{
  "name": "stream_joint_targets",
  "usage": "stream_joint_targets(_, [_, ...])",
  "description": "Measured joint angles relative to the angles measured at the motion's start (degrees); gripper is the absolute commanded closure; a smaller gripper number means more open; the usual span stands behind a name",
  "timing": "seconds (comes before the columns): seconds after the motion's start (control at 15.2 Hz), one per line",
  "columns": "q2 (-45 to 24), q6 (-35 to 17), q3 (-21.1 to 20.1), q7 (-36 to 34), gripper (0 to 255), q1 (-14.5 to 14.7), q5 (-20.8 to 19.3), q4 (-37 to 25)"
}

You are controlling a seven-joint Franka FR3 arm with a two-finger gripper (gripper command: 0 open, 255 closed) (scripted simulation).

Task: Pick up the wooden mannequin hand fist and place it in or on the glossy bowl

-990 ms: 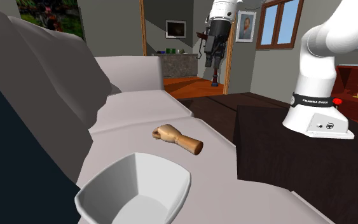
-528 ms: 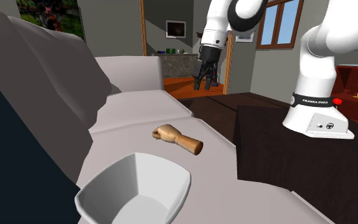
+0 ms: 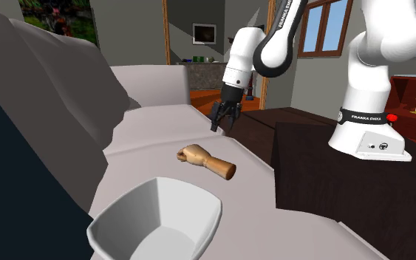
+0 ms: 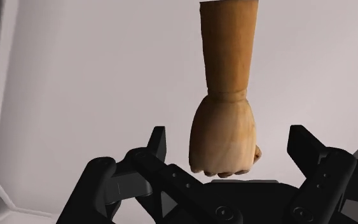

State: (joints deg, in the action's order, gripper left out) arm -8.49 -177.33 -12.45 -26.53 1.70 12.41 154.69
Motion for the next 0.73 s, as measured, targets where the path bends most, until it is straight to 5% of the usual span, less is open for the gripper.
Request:
stream_joint_targets(0.26, [-11.5,-7.39,4.84,-4.87,0,5.68,-1.75,-5.73])
stream_joint_targets(0.73, [-24.22,-14.06,6.19,-6.26,0,7.53,-0.77,-13.15])
